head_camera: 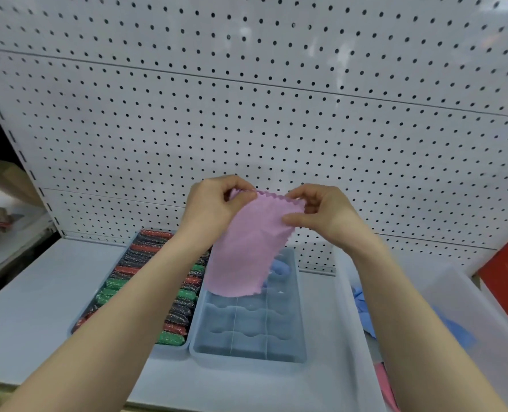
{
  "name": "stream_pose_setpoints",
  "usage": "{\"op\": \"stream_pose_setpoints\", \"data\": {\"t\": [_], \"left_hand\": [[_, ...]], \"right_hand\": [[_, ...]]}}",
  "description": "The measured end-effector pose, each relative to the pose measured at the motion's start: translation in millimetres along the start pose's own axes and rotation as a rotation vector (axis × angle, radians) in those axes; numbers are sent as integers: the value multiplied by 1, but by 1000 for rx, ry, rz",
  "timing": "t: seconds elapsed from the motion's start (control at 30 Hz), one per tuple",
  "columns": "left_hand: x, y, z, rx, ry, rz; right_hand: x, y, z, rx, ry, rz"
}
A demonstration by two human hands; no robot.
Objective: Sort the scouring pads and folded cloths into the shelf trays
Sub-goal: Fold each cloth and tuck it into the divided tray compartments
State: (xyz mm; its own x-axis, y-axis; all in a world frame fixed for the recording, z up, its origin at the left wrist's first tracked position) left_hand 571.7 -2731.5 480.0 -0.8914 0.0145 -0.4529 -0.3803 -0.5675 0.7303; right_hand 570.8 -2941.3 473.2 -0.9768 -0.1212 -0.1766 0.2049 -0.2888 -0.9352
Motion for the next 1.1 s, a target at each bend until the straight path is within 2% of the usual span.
{"op": "stream_pose_setpoints", "data": {"t": [0.07,0.13,0.23,0.33,0.5,0.6,0.67,0.73,0.83,0.9,1.0,1.1], "left_hand": [[-3,2,2,-36,-12,-24],[-3,-1,0,-75,-102,-17],[2,-18,-4,-87,-192,68],[5,-27,-4,124,-163,166],[4,-26,-6,463,-174,182],[8,-19,-9,506,-298,104],[7,-23,-11,476,-291,105],[3,-33,-13,472,-197,201],[2,-49,-24,415,-77,376],[4,-51,-28,320,-4,403],[7,-36,-27,227,93,358],[12,-15,-28,232,111,285]], "right_hand": [[1,1,-1,-27,28,-5],[2,-1,4,-51,54,-3],[1,-3,10,-14,33,-5],[1,-8,10,-3,-4,11],[2,-15,13,-124,-62,33],[5,-20,11,-195,-175,46],[4,-21,10,-235,-217,25],[-4,-15,12,-127,-116,-13],[-21,-4,20,244,213,-63],[-23,-7,14,314,338,-52],[-16,-14,2,298,398,-4],[-8,-21,-9,147,351,72]]}}
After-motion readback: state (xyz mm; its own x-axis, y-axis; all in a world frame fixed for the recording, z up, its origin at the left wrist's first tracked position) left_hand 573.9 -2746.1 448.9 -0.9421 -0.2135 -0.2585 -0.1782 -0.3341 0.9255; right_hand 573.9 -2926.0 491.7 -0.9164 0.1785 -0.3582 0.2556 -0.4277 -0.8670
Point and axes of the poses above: each hand's wrist, its own x-axis away from the middle knuckle, its own z-axis out of the back of the hand, y = z × x, the point moved 8 cm from there along -x, towards the middle knuckle, and after that the axes turned 12 degrees about -x, right-handed, at the moved point
